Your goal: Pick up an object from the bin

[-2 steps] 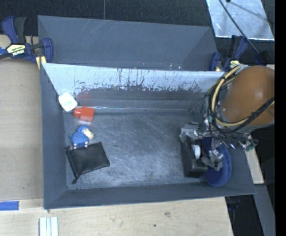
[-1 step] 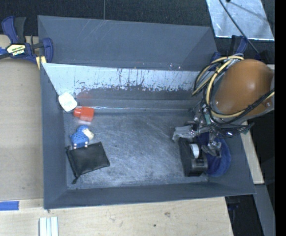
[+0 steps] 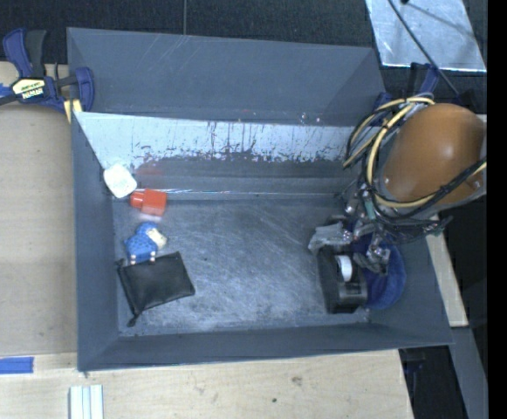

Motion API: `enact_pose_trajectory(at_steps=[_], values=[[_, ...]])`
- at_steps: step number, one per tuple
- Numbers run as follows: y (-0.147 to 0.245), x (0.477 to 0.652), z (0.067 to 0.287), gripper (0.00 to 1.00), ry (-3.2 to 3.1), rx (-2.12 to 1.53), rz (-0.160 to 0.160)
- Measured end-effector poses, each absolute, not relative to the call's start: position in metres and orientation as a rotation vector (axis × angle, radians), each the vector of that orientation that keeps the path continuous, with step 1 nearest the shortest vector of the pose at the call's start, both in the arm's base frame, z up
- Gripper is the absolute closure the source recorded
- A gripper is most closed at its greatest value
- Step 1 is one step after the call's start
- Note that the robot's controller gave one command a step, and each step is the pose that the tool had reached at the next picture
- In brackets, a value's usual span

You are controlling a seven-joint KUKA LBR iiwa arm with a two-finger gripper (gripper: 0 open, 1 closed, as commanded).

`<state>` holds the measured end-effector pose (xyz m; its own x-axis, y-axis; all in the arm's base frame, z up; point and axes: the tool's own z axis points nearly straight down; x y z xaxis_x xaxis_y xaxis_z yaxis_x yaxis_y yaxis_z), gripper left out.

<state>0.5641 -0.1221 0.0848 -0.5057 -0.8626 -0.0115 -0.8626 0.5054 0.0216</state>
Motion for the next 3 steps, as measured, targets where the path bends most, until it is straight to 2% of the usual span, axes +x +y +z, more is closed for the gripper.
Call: enact_pose_trajectory(at_steps=[1, 2, 3], values=[[-0.122, 0.572, 0.165, 1.0, -2.734, 1.567, 0.007], [-0.133, 0.578, 0.302, 1.0, -2.718, 1.596, 0.012], [-0.143, 0.542, 0.164, 1.0, -2.677, 1.637, -0.009]])
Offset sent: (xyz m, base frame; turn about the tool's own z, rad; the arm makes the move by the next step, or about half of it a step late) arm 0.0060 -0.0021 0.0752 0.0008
